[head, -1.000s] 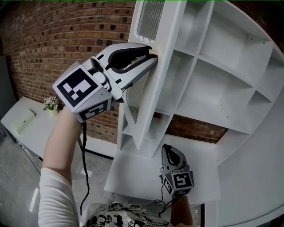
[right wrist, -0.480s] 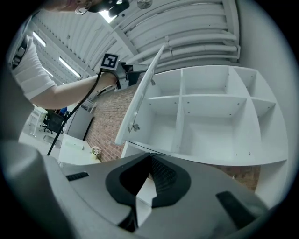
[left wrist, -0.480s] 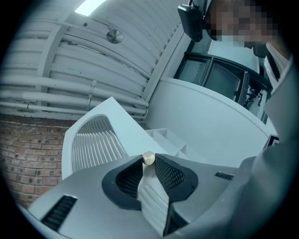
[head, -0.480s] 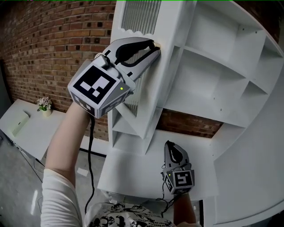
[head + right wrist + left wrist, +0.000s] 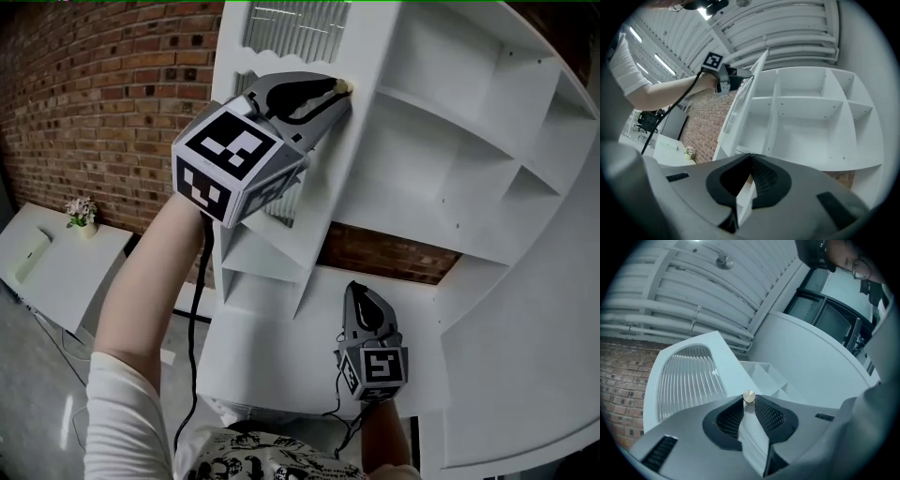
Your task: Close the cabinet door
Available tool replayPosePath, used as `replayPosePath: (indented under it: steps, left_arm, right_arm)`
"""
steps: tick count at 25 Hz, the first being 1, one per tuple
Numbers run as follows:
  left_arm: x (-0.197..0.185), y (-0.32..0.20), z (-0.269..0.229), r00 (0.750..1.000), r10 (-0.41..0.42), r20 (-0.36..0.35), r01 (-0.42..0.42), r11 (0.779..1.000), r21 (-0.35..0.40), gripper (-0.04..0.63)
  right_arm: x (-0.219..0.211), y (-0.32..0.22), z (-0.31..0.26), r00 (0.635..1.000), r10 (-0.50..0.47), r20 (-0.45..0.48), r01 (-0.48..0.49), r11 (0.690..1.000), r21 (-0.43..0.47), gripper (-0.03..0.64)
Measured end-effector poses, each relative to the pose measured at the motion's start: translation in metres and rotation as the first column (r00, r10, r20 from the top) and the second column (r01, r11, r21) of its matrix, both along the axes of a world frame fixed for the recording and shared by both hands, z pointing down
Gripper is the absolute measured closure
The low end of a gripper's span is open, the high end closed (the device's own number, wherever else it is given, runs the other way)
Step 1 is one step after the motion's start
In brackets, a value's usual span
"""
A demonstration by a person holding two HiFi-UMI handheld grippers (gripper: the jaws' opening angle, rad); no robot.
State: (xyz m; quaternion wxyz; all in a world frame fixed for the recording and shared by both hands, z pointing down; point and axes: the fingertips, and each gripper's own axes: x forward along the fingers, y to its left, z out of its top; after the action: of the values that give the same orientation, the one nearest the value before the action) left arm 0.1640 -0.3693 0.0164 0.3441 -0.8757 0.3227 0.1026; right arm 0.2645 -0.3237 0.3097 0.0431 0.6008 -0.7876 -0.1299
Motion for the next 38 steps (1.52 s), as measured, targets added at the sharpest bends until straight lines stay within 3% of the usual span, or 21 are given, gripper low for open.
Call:
replayPosePath:
  steps: [4,8,16,31,38]
  left_arm:
    - [0.013,-0.012,0.001,0.998,-0.048,0.038,0.047,0.998,0.031,0.506]
    - [0.03,-0.027,0.002,0.999,-0.04,0.031,0.041,0.999,-0.017,0.508]
    - [0.044,-0.054,0.003,0.998,-0.053,0.02,0.054,0.998,-0.031,0.512]
    - [0.065,-0.092,0.004,0.986,-0.141,0.086,0.139,0.99,0.025,0.515]
    - [0.071,-0.107,0.005,0.98,-0.184,0.077,0.181,0.983,0.042,0.515]
  right_arm:
    - [0.006,-0.013,0.005,1.0,-0.01,-0.012,0.009,0.999,-0.041,0.612]
    - [0.012,-0.02,0.01,1.0,-0.018,-0.001,0.018,0.998,-0.06,0.612]
    - [0.014,-0.037,0.021,1.0,-0.016,0.009,0.017,0.996,-0.084,0.612]
    - [0.039,-0.084,0.019,1.0,-0.026,-0.011,0.025,0.997,-0.08,0.612]
    - [0.047,-0.1,0.023,0.999,-0.034,-0.025,0.032,0.996,-0.077,0.612]
